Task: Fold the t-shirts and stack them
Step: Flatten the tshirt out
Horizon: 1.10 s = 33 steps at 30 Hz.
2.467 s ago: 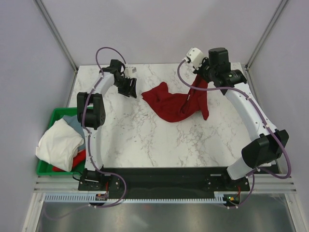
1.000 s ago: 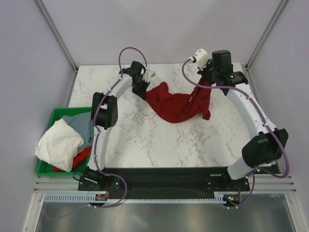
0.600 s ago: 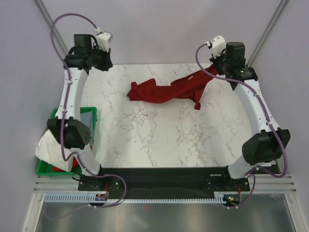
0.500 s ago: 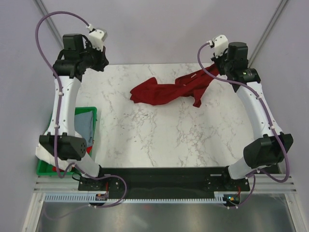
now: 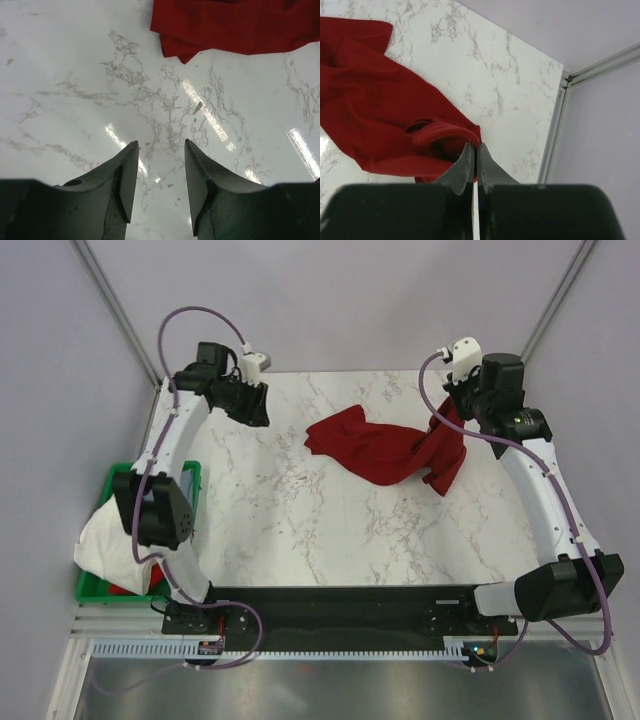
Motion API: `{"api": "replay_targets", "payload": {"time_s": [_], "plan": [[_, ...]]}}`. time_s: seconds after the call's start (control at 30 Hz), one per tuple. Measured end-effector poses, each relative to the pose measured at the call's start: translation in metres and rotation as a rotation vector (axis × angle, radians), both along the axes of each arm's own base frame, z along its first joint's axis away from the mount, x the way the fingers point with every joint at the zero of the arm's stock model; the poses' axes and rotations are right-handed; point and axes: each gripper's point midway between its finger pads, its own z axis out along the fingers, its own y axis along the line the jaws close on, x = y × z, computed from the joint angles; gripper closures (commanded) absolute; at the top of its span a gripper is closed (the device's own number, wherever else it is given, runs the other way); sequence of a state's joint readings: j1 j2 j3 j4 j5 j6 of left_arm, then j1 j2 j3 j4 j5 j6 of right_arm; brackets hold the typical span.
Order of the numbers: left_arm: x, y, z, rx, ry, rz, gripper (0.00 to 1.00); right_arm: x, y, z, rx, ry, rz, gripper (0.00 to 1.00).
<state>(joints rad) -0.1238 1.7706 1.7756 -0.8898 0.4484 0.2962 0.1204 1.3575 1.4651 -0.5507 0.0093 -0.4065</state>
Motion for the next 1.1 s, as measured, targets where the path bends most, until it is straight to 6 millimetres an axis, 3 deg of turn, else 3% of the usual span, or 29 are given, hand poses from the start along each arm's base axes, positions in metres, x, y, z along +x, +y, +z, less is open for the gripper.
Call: {"api": "replay_targets", "payload": {"time_s": [0.1,0.17,0.33,0.43,0.7,1.1], "plan": [[0.017,-0.032,-0.051,0.019,0.109,-0.063,0.49,0.000,0.003,-0.012,0.005,0.035,0.014,1.00],[0.028,-0.052,-0.073,0.029,0.144,-0.099,0.49,0.001,0.005,-0.014,0.010,0.042,0.024,1.00],[0.057,-0.087,-0.115,0.065,0.163,-0.145,0.49,0.000,0.009,-0.018,0.020,0.049,0.042,1.00],[0.071,-0.090,-0.133,0.084,0.164,-0.138,0.50,-0.001,0.010,-0.023,0.027,0.064,0.047,1.00],[0.091,-0.090,-0.169,0.114,0.183,-0.119,0.50,-0.005,0.010,-0.032,0.023,0.093,0.048,1.00],[0.106,-0.114,-0.180,0.115,0.138,-0.147,0.53,-0.009,0.005,-0.040,0.003,0.126,0.043,1.00]]}}
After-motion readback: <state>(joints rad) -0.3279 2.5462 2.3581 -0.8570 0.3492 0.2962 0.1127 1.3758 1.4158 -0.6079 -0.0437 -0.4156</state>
